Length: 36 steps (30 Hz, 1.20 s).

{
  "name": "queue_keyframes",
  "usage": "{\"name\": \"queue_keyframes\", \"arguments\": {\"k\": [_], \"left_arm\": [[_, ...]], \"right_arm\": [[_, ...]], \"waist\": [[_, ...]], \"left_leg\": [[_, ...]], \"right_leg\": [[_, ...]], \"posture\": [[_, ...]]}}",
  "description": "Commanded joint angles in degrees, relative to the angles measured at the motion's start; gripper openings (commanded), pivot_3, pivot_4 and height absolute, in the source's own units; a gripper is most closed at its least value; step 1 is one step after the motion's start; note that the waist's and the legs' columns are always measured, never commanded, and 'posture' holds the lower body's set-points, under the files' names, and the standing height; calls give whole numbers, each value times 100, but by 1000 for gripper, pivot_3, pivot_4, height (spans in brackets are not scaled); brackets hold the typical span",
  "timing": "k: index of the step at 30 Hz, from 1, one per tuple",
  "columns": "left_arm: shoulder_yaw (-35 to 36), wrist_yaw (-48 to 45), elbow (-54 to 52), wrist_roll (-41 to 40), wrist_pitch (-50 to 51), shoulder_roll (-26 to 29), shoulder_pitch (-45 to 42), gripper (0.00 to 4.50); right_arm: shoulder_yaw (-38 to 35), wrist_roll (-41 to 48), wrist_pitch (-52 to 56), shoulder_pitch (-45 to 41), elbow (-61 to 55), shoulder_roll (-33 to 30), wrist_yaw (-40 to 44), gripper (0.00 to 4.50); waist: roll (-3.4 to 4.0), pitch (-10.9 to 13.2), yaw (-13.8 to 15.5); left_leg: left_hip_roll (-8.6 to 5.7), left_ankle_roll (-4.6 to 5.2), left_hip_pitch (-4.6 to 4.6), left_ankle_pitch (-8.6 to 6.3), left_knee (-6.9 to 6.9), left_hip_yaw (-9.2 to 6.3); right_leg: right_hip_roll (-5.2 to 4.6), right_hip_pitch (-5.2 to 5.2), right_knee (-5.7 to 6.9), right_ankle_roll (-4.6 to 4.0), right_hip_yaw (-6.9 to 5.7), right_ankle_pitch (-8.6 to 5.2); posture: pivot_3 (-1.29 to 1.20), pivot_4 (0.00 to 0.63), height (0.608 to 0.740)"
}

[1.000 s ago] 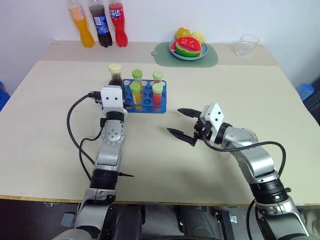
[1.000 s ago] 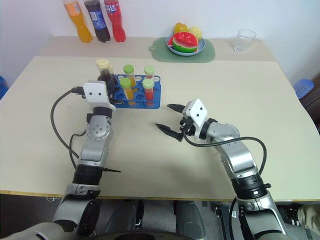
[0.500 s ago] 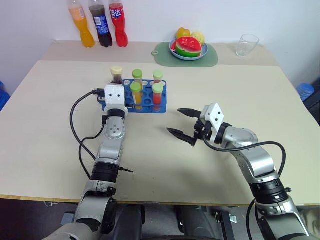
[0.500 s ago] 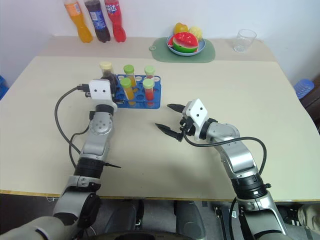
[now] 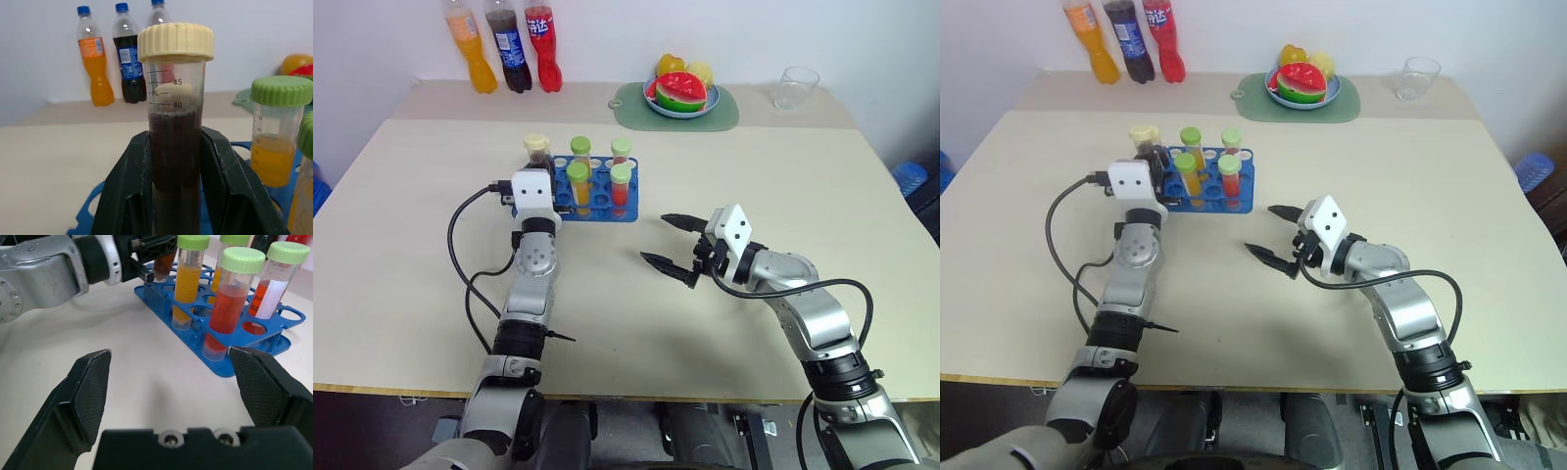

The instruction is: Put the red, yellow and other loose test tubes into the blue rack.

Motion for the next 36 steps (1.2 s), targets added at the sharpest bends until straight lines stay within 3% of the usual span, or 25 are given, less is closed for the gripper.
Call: {"name": "queue_keyframes", "arguments": {"k": [1, 4, 11, 14, 16, 20, 25, 30, 36], "left_arm": [[58, -110, -172, -144, -325, -28, 134, 782], [67, -163, -107, -195, -439, -42, 196, 782], [119, -401, -380, -438, -537, -18, 322, 4076], [130, -574, -691, -562, -444, 21, 444, 4076], [361, -1160, -1684, -1116, 59, 461, 907, 4076], [664, -2408, -3318, -2222, 1595, 1743, 1867, 4076], [1580, -3977, -3791, -2886, 2832, 3551, 3321, 4076], [2118, -4495, -3834, -3203, 3246, 3977, 3979, 4076], [2416, -4348, -3943, -3309, 3570, 3860, 4022, 4076]], "right_arm": [[-16, -28, -148, -86, -46, 20, 18, 4247], [-12, -33, -150, -100, -37, 26, 39, 4247], [-112, -2, -92, -106, -106, -41, 111, 4247], [-196, 47, -57, -108, -142, -92, 143, 4247], [-527, 274, 154, -153, -215, -278, 200, 4247], [-1284, 672, 477, -112, 15, -964, 440, 4247], [-1929, 772, 592, 191, 537, -1766, 813, 4247], [-2138, 761, 410, 371, 946, -2095, 1020, 4247], [-2054, 645, 196, 378, 1105, -2107, 1095, 4247]], "waist": [[0, 0, 9], [0, 0, 12], [0, 0, 6], [0, 0, 12], [0, 0, -19], [3, 1, -25], [4, 1, -11], [4, 2, -6], [5, 2, -20]], "left_leg": [[0, 0, 0, 0, 0, 0], [0, 0, 0, 0, 0, 1], [0, 0, 0, 0, 0, 0], [0, 0, 0, 0, 0, 0], [0, 0, -1, 0, 0, -1], [11, 0, 0, 0, -11, 0], [10, 8, 26, -4, -12, 6], [13, 12, 30, -7, -13, 10], [15, 13, 44, -7, -15, 11]], "right_leg": [[0, 0, 0, 0, 0, 0], [0, 0, -1, 0, 0, 0], [1, 0, 0, 0, 0, 0], [1, 0, -1, 0, 0, 0], [1, 0, 0, 0, 0, 0], [5, -5, 0, -3, 2, -2], [6, 24, -6, -5, 2, -3], [9, 27, -10, -9, 2, -6], [11, 38, -9, -9, 4, -6]], "posture": [[0, 150, 734], [0, 150, 734], [0, 150, 734], [0, 150, 734], [0, 150, 734], [0, 150, 734], [0, 150, 734], [0, 150, 734], [0, 150, 734]]}}
